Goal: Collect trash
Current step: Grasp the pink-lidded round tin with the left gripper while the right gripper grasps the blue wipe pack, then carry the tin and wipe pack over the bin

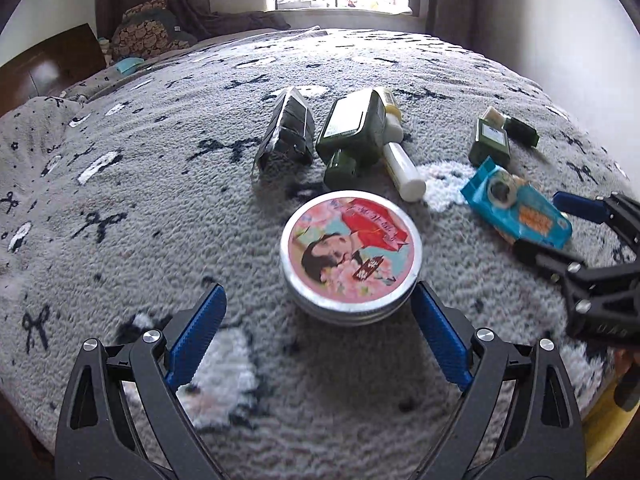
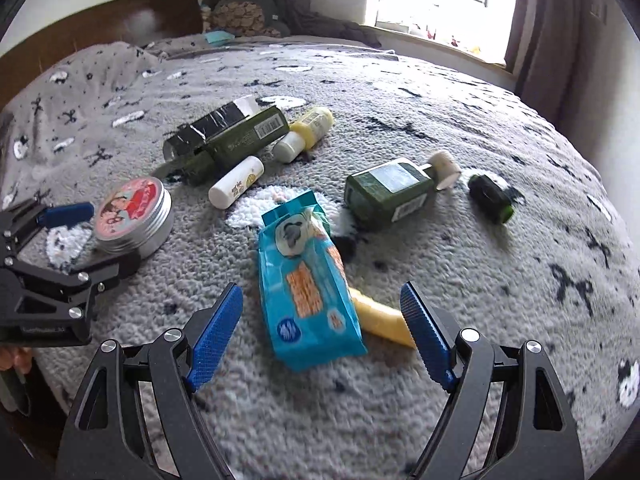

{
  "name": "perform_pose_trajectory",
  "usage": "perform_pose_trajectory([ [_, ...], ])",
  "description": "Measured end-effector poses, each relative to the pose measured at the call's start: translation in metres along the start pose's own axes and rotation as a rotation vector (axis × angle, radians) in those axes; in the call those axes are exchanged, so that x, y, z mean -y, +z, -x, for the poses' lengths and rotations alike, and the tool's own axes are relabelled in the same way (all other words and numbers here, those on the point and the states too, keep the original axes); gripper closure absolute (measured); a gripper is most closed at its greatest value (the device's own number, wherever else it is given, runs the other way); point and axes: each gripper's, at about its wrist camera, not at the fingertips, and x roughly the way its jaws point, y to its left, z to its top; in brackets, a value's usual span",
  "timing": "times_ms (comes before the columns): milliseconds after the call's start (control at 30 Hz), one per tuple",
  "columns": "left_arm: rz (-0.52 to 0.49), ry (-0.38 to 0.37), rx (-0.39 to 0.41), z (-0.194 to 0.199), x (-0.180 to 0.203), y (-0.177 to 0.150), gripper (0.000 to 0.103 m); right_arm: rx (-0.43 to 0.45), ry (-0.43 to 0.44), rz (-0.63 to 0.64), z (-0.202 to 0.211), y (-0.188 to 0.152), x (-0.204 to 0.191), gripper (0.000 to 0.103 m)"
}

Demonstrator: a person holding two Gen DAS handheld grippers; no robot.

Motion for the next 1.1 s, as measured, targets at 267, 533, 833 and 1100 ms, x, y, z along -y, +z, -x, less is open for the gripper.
perform_pose_trajectory([
  [267,0.016,-0.056,-0.012,-0.021,0.005,0.017,0.036,-0.02,0.001,0.039,-0.021,0.01,-0.006,0.058],
  [533,-0.014,-0.046,0.013,-0.005,0.016,0.016,0.036,0.027,0.012,0.019,0.002,0.011,0.004,0.063],
  [833,-0.049,-0.046,0.131,0.071,0.042,0.014,0.036,0.13,-0.039,0.001,0.072,0.005,0.017,0.063],
  [1100,-0.083,-0.082,0.208,0.131,0.077,-0.007,0.036,0.188,-0.058,-0.028,0.134,-0.027,0.03,0.063],
])
